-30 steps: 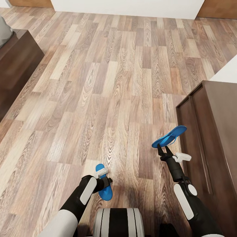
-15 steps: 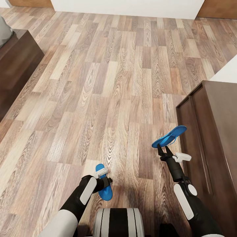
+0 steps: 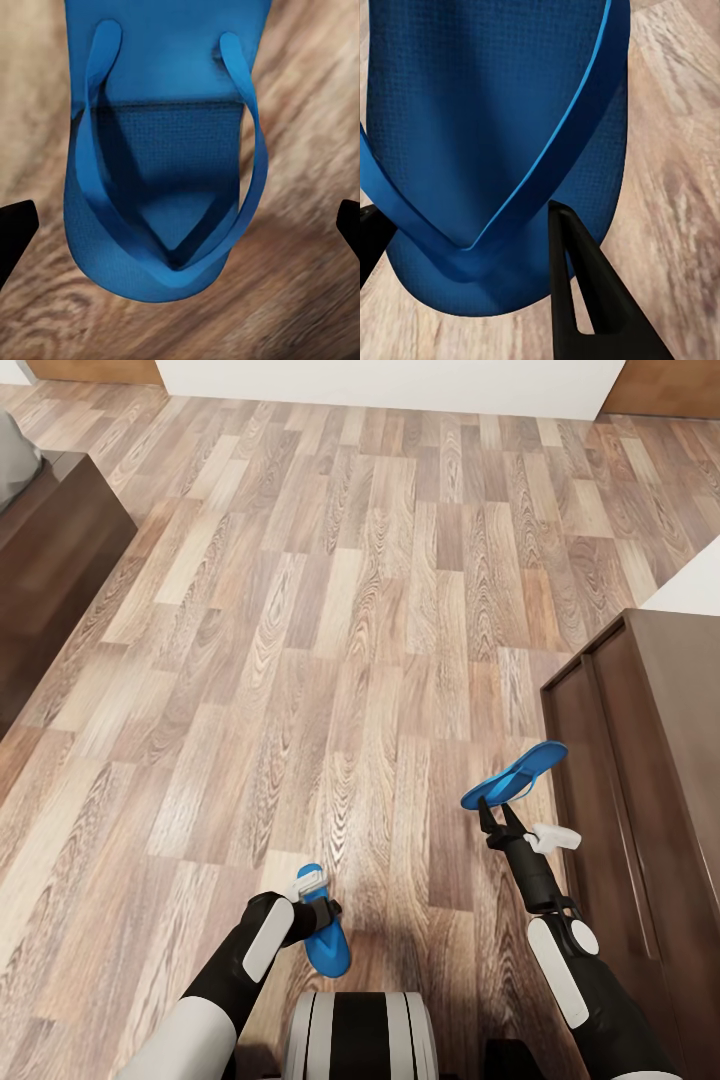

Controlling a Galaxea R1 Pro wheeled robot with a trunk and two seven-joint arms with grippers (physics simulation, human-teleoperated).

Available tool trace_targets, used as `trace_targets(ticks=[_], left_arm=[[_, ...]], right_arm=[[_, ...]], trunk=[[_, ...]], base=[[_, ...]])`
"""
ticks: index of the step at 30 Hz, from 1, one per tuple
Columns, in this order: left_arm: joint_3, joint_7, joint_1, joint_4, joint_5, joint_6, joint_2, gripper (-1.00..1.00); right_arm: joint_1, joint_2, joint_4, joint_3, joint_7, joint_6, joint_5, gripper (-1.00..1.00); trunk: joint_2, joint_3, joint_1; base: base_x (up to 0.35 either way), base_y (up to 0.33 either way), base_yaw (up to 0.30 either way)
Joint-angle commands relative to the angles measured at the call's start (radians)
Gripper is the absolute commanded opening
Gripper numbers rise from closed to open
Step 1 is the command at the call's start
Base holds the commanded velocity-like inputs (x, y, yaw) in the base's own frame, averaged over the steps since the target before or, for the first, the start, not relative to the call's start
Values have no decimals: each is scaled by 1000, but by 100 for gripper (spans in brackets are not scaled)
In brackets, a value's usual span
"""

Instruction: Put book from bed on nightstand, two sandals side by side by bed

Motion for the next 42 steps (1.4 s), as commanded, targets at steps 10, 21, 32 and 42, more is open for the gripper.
trace_targets(ticks=[10,21,32,42], left_arm=[[-3,9,0,-1,10,2,0,100],[-1,10,0,-1,9,-4,0,100],[-1,11,0,-1,9,-5,0,100],[-1,11,0,-1,8,-5,0,100]], right_arm=[[0,0,1,1,8,-1,-11,-100],[0,0,17,1,8,-1,-5,-100],[0,0,21,1,6,-1,51,-100],[0,0,21,1,6,-1,52,-100]], trunk=[[0,-1,0],[0,-1,0],[-2,-35,4],[-3,-43,5]], base=[[69,-34,0],[8,-4,0],[0,0,0],[0,0,0]])
